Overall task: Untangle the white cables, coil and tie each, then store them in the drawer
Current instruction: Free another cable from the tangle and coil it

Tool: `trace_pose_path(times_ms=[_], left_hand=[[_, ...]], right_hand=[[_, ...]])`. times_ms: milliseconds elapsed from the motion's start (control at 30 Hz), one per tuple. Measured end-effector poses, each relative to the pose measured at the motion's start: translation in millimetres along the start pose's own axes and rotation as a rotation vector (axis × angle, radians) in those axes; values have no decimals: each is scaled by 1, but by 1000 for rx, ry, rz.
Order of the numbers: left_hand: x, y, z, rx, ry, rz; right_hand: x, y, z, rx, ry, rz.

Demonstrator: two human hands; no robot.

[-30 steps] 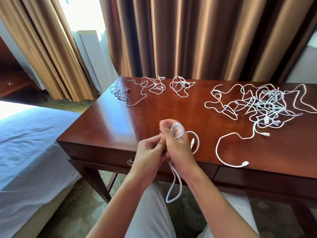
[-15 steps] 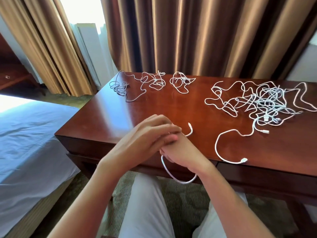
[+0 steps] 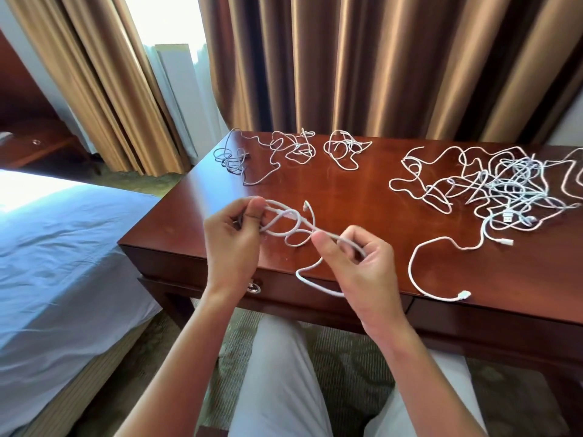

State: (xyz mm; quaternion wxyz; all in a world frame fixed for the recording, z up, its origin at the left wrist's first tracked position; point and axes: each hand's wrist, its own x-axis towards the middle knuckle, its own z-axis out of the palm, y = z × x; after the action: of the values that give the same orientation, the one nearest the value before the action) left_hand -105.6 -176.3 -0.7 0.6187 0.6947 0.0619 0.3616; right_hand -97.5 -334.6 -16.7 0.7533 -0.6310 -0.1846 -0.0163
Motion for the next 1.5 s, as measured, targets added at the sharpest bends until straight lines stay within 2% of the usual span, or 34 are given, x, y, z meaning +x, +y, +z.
trace_pose_path(times_ms=[67,200,300,433,533,633,700,767,833,900,967,1033,1200,1300,1400,1500], left_hand=[[-5,0,8,-124,13,-134],[-21,0,28,-469,-100,-514],[-23,-6,27,-552,-166,-604],[-25,-13,23,-450,-298,-682],[-32,-17,25,-465,-389,-753],[-36,-23,21,-372,-503,-719],[-32,-28,16,-157,-521,-571],[-25,-31,11,112,-366,-301],[-18,-20,4,249,-251,34],[-12,-7,0,335,-425,349],[-4,0,2,572,-629,643],[3,0,8,694,-655,789],[0,-16,13,445,-474,587],[-4,-21,17,357,-346,433],[-3,-23,21,253,-228,248],[0,-27,23,221,-136,162]], right_hand=[[-1,4,5,128,46,-82],[3,27,20,150,24,-137],[6,35,19,-60,4,-126],[14,37,14,-359,-122,-170],[20,34,14,-505,-165,-185],[22,32,12,-665,-167,-205],[25,31,7,-769,-131,-238],[29,28,-1,-766,-139,-202],[31,22,-7,-584,-286,-9],[29,14,-10,-418,-466,181],[25,8,-9,-373,-579,252],[23,2,-8,-376,-615,280],[21,-4,-18,-303,-733,297],[20,1,-23,-151,-752,300],[18,4,-23,61,-678,316],[15,11,-20,6,-518,244]])
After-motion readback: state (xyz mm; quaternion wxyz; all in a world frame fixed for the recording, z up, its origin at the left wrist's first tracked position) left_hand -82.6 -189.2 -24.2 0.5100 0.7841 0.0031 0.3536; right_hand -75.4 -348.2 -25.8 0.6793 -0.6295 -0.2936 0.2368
